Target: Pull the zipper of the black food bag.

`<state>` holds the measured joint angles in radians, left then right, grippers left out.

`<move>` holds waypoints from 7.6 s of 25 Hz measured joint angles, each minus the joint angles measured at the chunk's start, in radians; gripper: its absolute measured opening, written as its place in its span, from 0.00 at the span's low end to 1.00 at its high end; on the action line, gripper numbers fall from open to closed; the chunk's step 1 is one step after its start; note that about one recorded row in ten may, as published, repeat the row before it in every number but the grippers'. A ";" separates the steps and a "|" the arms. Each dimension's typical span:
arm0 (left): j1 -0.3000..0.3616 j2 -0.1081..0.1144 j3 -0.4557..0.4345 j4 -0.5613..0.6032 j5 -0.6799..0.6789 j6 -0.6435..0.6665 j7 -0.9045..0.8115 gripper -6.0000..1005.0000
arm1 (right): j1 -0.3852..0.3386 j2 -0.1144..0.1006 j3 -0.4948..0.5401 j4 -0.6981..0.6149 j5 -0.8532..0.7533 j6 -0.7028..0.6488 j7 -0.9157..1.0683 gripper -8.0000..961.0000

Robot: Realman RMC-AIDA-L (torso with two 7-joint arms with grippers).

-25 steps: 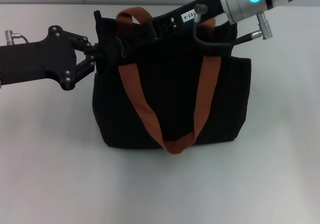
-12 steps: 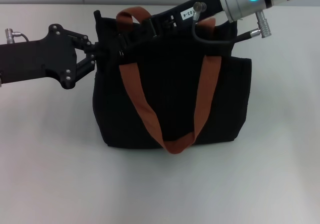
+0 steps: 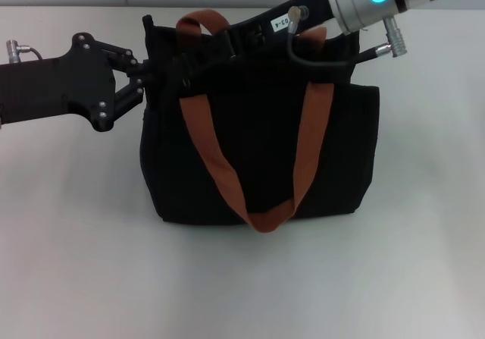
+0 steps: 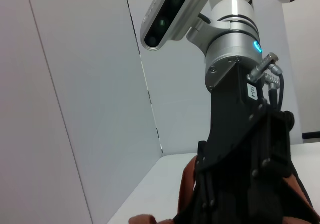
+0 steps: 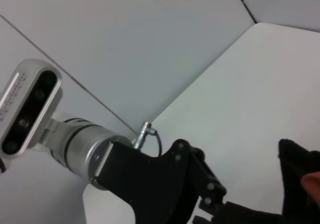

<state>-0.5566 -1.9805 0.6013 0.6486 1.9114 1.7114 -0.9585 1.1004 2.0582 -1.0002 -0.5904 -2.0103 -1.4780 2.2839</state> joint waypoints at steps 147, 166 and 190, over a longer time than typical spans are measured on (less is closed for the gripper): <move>0.024 -0.001 -0.026 0.000 -0.075 -0.007 -0.012 0.08 | -0.173 0.022 -0.100 -0.315 -0.092 0.029 0.154 0.01; 0.028 -0.004 -0.026 0.000 -0.080 -0.004 -0.011 0.08 | -0.337 0.022 -0.092 -0.512 -0.104 -0.019 0.204 0.01; 0.020 -0.007 -0.026 0.000 -0.102 0.001 -0.012 0.08 | -0.170 0.024 -0.104 -0.275 -0.022 0.049 0.127 0.21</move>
<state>-0.5369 -1.9877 0.5752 0.6489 1.8093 1.7119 -0.9710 0.9301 2.0818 -1.1045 -0.8655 -2.0323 -1.4292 2.4108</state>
